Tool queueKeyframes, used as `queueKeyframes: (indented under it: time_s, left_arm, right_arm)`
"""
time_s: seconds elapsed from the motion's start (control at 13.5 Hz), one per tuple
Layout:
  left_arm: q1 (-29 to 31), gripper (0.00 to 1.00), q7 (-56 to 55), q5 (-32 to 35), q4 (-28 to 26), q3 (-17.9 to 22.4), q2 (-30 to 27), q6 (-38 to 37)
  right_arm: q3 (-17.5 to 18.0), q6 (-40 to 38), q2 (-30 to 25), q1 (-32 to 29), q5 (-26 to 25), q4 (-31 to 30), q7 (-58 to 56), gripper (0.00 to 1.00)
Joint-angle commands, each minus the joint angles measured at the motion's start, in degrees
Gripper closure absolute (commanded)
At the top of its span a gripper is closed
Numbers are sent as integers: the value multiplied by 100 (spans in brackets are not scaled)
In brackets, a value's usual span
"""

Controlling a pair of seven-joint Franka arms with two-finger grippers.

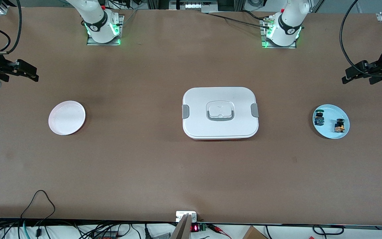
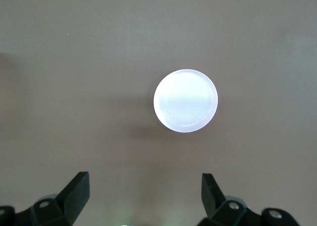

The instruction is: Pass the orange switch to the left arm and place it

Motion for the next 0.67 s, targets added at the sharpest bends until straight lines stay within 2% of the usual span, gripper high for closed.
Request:
queueKeyframes:
  time_s: [0.0, 0.59]
  left_arm:
    - [17, 0, 71, 85, 48, 11, -91, 1]
    - [26, 0, 44, 85, 118, 11, -83, -131]
  right_arm:
    - [44, -95, -38, -39, 76, 61, -35, 0]
    - [44, -95, -20, -39, 76, 61, -35, 0]
